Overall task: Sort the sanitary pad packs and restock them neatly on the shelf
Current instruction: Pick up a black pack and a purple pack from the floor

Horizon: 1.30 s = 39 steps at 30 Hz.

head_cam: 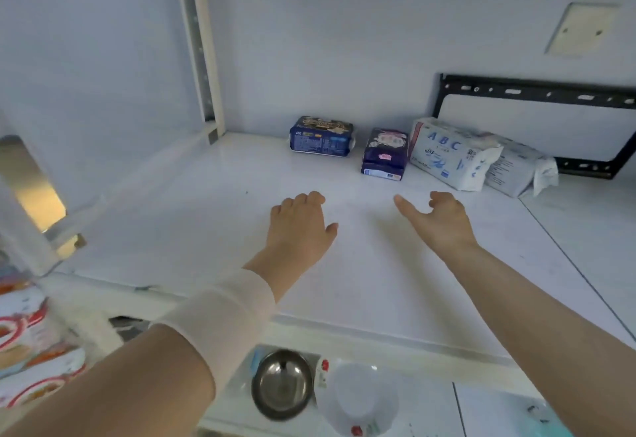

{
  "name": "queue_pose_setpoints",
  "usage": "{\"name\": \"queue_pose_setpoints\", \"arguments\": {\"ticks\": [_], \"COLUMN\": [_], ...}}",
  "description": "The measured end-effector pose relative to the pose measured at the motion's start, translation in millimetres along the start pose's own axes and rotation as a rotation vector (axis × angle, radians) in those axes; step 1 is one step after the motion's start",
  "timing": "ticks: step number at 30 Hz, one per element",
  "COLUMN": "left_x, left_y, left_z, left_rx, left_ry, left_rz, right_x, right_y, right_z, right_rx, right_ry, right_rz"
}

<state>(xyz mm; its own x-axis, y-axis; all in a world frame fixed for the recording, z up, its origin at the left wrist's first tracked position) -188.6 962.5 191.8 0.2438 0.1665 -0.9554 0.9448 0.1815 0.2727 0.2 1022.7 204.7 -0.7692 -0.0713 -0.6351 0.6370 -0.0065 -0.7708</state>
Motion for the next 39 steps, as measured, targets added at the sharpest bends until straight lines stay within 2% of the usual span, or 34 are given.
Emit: {"name": "queue_pose_setpoints", "arguments": {"ticks": [2,6,8,11,14,18,21,27,31,39], "left_x": [3.5,16.7,24.2,28.9,26.6,21.4,25.7,37.4,34.6,31.5], "left_y": [-7.8,-25.8,-33.0,-45.2,-57.4,-69.2,-75.4,-80.9,-75.9,-75.2], "left_z": [-30.9,-90.8,-118.4,-160.1,-197.5,-233.2,-250.8,-273.2,-280.3,-275.7], "left_rx": [0.006,-0.033,-0.037,-0.06,-0.141,-0.215,-0.256,-0.253,-0.223,-0.287], "left_ry": [0.027,0.031,0.041,0.106,0.188,0.167,0.121,0.085,0.052,-0.023], "left_rz": [-0.017,0.128,0.148,0.278,0.467,0.566,0.641,0.845,0.912,1.117], "right_x": [6.5,21.5,27.9,32.7,32.6,33.0,38.5,43.8,43.9,43.1], "right_y": [1.8,7.8,6.3,-3.1,-12.9,-17.5,-14.6,-24.1,-27.7,-28.2], "right_z": [-27.5,-81.1,-107.0,-137.4,-162.1,-183.1,-191.8,-194.9,-196.2,-195.9], "right_rx": [0.088,0.27,0.307,0.316,0.312,0.285,0.257,0.243,0.268,0.3], "right_ry": [0.033,0.095,0.165,0.275,0.298,0.318,0.271,0.046,0.011,-0.015], "right_rz": [-0.027,-0.128,-0.039,0.104,0.174,0.163,0.072,-0.358,-0.344,-0.404]}}
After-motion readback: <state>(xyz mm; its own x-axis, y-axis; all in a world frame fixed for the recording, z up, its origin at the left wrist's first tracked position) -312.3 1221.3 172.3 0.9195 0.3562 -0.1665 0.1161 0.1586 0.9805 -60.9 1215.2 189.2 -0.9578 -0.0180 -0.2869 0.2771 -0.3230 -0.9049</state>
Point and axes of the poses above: each hand's wrist, its own z-axis away from the middle knuckle, its own x-axis out of the palm, y = z × x, the point moved 3 cm from there along -z, towards the middle knuckle, and after that the axes turned 6 degrees about -y, right-handed, at the moved point
